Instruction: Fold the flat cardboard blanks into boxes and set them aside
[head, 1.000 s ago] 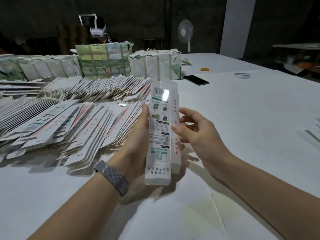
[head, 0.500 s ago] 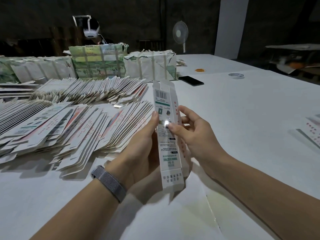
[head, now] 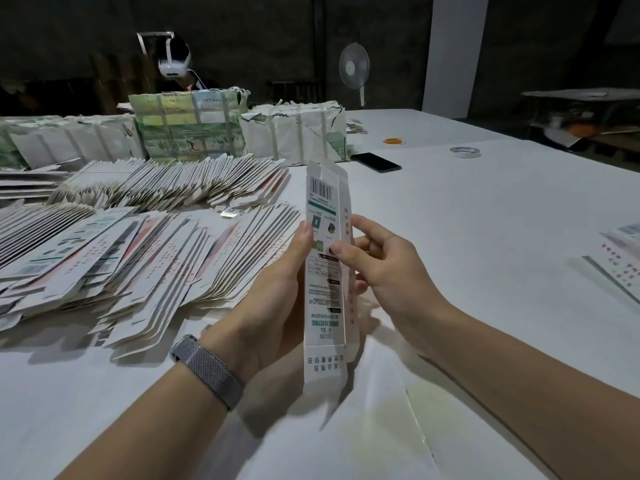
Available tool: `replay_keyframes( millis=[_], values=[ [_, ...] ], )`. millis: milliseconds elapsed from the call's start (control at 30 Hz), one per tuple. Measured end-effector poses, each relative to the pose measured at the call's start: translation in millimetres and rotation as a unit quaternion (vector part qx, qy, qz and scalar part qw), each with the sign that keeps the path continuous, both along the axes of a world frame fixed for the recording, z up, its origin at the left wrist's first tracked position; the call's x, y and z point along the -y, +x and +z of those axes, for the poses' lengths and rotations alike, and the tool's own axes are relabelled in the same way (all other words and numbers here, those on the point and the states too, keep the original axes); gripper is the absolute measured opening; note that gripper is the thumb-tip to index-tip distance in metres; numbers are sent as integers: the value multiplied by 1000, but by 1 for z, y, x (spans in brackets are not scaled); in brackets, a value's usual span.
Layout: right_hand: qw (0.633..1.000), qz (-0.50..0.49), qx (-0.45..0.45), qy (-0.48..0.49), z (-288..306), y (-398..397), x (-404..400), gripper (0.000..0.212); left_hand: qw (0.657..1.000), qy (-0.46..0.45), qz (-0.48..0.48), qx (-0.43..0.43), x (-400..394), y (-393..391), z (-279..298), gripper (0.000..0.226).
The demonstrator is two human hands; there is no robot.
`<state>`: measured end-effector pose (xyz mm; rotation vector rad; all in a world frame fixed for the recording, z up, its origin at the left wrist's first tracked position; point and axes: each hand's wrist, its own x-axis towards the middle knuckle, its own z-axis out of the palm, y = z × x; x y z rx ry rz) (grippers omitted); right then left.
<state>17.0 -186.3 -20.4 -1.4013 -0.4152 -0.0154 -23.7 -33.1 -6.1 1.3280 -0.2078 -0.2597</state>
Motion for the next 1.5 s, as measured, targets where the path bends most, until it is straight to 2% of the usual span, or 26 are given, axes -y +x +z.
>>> replay_keyframes(
  millis=[333, 567, 833, 1067, 1200, 1300, 1500],
  values=[
    [1000, 15, 17, -8, 5, -1, 4, 37, 999, -4, -24, 39, 4, -1, 2, 62],
    [999, 13, 34, -18, 5, -5, 4, 39, 997, -24, 31, 64, 5, 4, -2, 49],
    [1000, 3, 23, -1, 10, -7, 4, 30, 997, -16, 58, 56, 6, 9, -6, 57],
    [999, -19, 29, -8, 14, -5, 7, 34, 983, 88, 104, 120, -4, 14, -6, 38],
    [999, -11, 23, -24, 14, -4, 9, 41, 975, 124, 110, 149, -6, 13, -7, 43],
    [999, -3, 25, -42, 12, -4, 9, 40, 978, 99, 111, 145, -4, 11, -6, 36],
    [999, 10, 11, -53, 16, -4, 11, 25, 987, 46, 119, 93, -3, 10, 0, 46]
  ],
)
